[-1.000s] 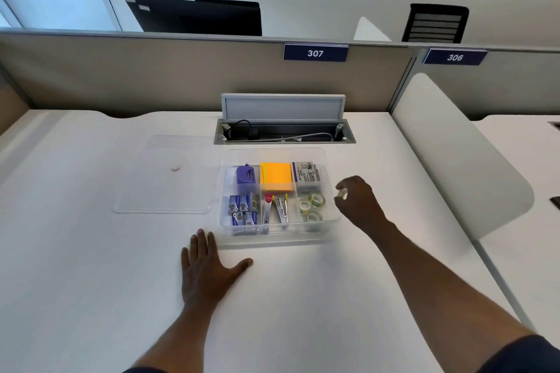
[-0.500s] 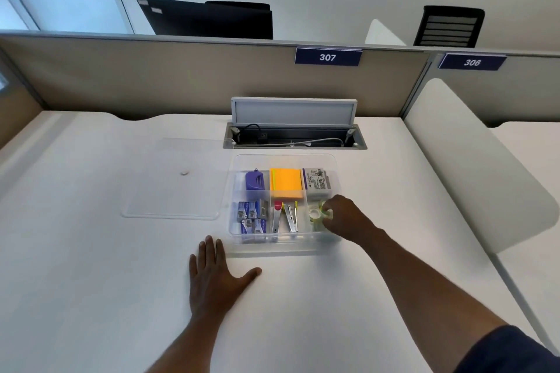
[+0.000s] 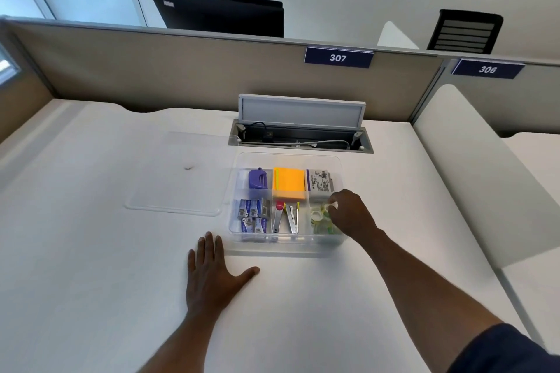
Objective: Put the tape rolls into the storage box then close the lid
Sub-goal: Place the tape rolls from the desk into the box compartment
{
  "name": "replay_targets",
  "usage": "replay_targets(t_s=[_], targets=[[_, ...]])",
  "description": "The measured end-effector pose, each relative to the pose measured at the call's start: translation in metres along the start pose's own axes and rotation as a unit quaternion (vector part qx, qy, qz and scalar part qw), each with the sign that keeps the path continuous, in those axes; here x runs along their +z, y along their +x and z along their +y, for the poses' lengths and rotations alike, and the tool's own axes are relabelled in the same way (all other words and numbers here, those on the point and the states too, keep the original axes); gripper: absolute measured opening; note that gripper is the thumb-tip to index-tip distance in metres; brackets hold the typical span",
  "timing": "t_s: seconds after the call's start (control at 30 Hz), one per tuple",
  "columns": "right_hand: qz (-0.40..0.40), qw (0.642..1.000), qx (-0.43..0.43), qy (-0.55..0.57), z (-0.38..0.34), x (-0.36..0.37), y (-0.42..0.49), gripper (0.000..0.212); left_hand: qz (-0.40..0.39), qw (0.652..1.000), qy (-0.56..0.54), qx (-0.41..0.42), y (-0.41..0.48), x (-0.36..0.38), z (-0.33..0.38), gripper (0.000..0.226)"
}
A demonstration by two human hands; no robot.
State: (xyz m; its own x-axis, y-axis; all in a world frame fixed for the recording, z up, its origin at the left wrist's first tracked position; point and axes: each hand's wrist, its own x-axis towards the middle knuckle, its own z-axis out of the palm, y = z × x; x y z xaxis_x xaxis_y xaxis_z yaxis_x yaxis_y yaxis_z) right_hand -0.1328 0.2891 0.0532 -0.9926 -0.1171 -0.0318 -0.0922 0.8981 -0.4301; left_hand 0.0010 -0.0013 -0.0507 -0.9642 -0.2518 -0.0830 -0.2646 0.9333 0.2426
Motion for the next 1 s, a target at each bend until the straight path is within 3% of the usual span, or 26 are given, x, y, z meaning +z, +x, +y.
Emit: replay_targets(t_s=[0.23,0.53,0.8,1.0], targets=[[-0.020,0.992,-0.056,-0.111,-0.006,0.013,0.002,0.022,-0.001,1.000,0.000,0.000,0.000,-0.002,0.001,0.129],[-0.110,0.958,-0.108,-0.241,-0.007,0.027,0.007,0.033,-0.004,1.000,-0.001,0.002,-0.001,-0.004,0.001,0.128],[-0.108,0.971,-0.086,-0.198,-0.011,0.031,0.010,0.041,-0.002,1.000,-0.010,0.002,-0.001,-0.005,0.002,0.129],[-0.002,0.991,-0.035,-0.130,-0.017,0.037,0.008,0.030,-0.002,1.000,-0.012,0.003,-0.001,-0.004,0.002,0.129]])
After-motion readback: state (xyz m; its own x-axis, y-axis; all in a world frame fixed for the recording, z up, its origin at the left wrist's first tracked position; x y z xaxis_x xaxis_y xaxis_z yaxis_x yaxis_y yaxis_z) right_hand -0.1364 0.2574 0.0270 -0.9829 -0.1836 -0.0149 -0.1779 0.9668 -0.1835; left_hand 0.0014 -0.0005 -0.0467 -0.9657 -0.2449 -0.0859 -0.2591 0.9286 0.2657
